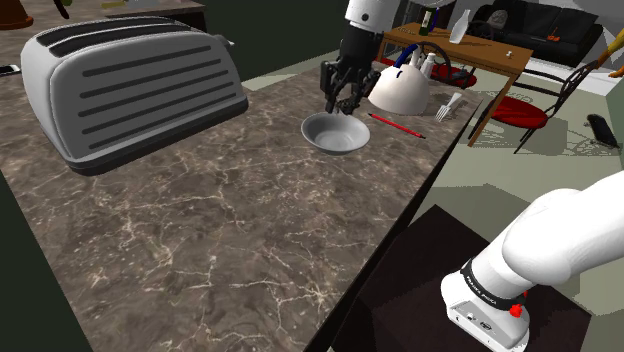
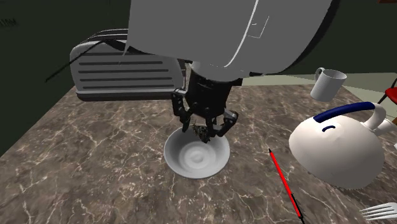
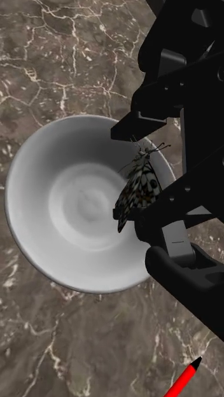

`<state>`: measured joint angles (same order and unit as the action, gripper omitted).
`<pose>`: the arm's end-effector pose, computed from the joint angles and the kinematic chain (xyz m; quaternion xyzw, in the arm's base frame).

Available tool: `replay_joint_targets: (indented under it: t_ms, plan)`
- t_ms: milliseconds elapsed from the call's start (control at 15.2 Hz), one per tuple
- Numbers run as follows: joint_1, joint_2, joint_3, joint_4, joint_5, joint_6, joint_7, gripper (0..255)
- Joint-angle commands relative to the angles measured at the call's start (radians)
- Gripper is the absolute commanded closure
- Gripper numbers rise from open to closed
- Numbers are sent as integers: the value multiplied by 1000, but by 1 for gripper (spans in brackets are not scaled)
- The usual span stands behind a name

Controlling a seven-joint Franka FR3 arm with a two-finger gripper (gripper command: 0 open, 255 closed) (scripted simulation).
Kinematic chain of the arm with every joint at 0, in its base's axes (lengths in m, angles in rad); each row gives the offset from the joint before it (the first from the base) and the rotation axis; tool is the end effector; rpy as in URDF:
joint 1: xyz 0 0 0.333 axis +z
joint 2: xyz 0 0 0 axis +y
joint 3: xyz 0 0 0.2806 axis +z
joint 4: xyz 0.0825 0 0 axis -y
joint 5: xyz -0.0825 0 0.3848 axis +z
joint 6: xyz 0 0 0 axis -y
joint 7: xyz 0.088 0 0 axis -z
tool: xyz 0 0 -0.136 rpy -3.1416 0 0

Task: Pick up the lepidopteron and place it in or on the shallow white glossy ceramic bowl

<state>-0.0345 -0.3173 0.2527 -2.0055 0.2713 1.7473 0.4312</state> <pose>0.4611 0.1445 0.5283 -0.9865 0.1311 0.0056 0.0981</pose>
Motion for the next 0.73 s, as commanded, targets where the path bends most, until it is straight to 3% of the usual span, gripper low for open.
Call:
replay_joint_targets:
  t_ms: [0,330,660]
  plan:
    - [1,-5,2,-31,3,26,-5,255]
    - [4,-7,6,-99,9,92,-18,255]
    - [4,-6,7,-106,9,98,-19,255]
